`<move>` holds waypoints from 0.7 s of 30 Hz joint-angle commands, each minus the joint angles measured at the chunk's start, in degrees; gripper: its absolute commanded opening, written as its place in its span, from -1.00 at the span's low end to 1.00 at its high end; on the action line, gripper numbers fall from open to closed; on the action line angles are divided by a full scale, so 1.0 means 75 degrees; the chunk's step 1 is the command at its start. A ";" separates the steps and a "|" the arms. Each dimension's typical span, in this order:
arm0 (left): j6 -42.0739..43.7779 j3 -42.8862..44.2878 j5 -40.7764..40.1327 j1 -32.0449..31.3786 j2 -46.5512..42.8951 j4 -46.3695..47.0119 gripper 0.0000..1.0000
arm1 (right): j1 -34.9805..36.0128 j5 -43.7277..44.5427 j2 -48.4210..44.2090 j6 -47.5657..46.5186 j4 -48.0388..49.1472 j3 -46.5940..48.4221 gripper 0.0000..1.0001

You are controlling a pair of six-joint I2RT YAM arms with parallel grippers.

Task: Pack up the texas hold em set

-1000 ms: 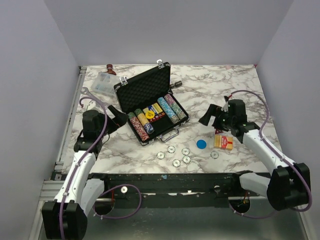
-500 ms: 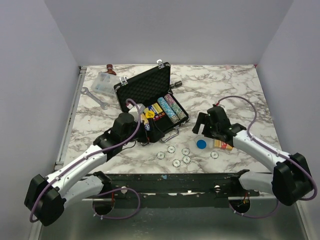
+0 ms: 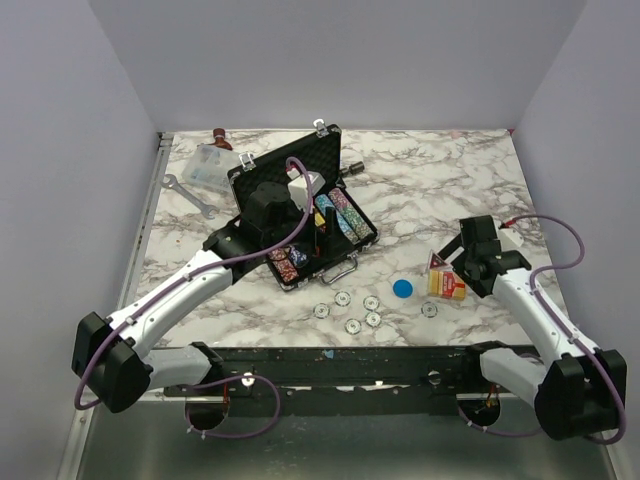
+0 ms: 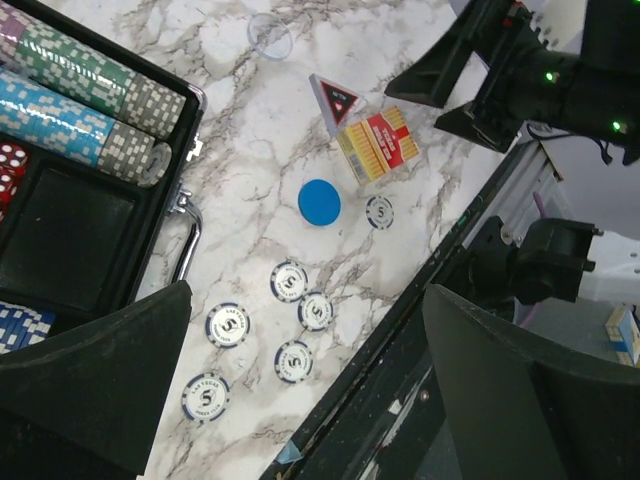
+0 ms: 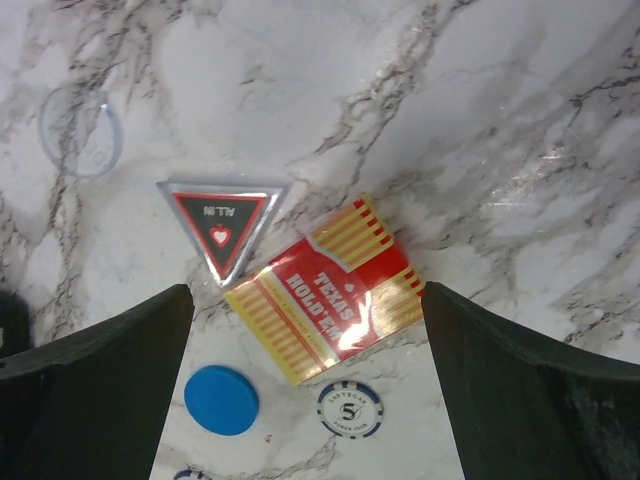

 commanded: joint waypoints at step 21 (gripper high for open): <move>0.0303 -0.0265 0.1266 0.0012 -0.0340 -0.0574 0.97 | -0.0745 -0.3771 0.1170 -0.0896 0.2086 -0.0856 1.00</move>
